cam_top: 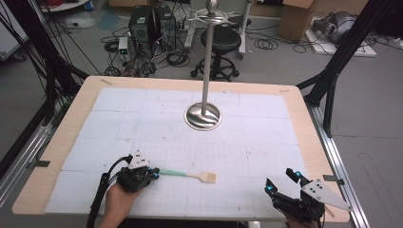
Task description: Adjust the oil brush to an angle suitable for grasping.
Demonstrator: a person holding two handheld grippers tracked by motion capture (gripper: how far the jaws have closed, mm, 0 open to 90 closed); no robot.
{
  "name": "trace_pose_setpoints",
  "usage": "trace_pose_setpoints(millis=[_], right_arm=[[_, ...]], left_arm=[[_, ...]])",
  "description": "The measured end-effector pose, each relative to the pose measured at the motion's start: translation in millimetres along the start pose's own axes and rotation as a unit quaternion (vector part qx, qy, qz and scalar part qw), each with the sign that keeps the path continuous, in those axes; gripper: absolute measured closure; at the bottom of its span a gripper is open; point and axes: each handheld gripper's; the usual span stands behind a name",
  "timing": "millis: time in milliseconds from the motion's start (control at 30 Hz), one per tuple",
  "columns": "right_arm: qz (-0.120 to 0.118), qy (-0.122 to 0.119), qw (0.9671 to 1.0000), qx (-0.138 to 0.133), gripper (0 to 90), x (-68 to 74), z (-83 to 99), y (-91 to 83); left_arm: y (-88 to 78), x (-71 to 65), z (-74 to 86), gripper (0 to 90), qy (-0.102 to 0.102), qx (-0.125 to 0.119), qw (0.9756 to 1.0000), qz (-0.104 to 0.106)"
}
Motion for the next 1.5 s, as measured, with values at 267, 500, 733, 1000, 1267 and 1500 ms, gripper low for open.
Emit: trace_pose_setpoints(millis=[267,500,733,1000,1267,1500], right_arm=[[-0.001,0.002,1.0,0.003,20.5,0.7,0.1,1.2],[0.0,0.0,1.0,0.001,20.5,-0.6,0.4,0.2],[-0.001,0.001,1.0,0.004,20.5,0.8,-0.1,0.7],[0.001,-0.001,1.0,0.003,20.5,-0.4,0.0,0.0],[0.0,0.0,1.0,0.003,20.5,0.6,-0.3,0.3],[0.0,0.0,1.0,0.004,20.5,0.4,-0.2,0.6]], left_arm=[[15.9,9.2,-12.2,89.0,-0.016,-0.008,0.9997,-0.013],[9.0,28.4,-12.7,89.3,-0.039,-0.034,0.9982,-0.03],[16.0,48.4,-12.3,89.4,-0.048,-0.03,0.9977,-0.038],[21.2,38.7,-12.7,89.4,-0.031,-0.027,0.9991,-0.007],[25.1,26.3,-13.1,89.3,-0.031,-0.032,0.9988,0.022],[29.0,8.3,-14.4,88.9,-0.017,-0.034,0.9978,0.054]])
Point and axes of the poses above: each handheld gripper's, and its own axes: y roughly forward along the jaws, z roughly out of its underside, x roughly to its left, and after that the axes turned 2 degrees about -x, right-handed
